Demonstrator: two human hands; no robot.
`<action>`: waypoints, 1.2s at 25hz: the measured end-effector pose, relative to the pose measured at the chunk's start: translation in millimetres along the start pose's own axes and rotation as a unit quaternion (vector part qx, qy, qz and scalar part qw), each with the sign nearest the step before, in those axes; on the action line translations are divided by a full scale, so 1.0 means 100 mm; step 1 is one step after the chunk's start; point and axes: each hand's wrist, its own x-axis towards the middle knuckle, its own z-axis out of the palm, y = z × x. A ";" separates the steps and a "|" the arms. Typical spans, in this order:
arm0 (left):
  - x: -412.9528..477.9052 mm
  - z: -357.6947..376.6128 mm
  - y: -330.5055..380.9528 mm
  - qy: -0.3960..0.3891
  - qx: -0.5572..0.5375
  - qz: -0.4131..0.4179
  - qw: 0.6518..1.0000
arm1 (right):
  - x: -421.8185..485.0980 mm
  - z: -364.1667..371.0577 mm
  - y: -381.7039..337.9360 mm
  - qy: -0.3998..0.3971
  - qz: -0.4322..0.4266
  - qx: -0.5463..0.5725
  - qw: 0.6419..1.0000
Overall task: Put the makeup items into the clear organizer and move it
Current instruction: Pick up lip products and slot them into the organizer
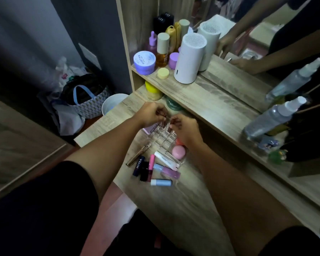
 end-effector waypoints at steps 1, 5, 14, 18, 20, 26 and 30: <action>-0.01 0.01 0.00 0.002 -0.001 -0.008 1.000 | 0.01 0.00 0.02 -0.003 -0.001 0.015 1.000; -0.06 0.05 0.03 0.010 0.029 -0.025 0.999 | 0.02 0.01 0.03 -0.035 -0.018 0.040 0.998; -0.06 0.14 0.12 0.028 0.074 -0.042 0.996 | 0.03 -0.09 0.11 -0.069 -0.024 0.050 0.996; -0.10 0.11 0.12 0.104 0.064 -0.039 0.992 | 0.08 -0.14 0.14 -0.070 -0.025 0.054 0.996; -0.19 0.07 0.05 0.162 -0.038 -0.102 0.981 | 0.09 -0.15 0.15 -0.074 -0.023 0.053 0.996; -0.53 0.08 -0.10 0.216 -0.515 -0.243 0.793 | 0.07 -0.18 0.12 -0.079 -0.020 0.068 0.994; -0.56 0.18 -0.06 0.145 -0.550 -0.249 0.784 | 0.05 -0.17 0.10 -0.088 -0.037 0.046 0.994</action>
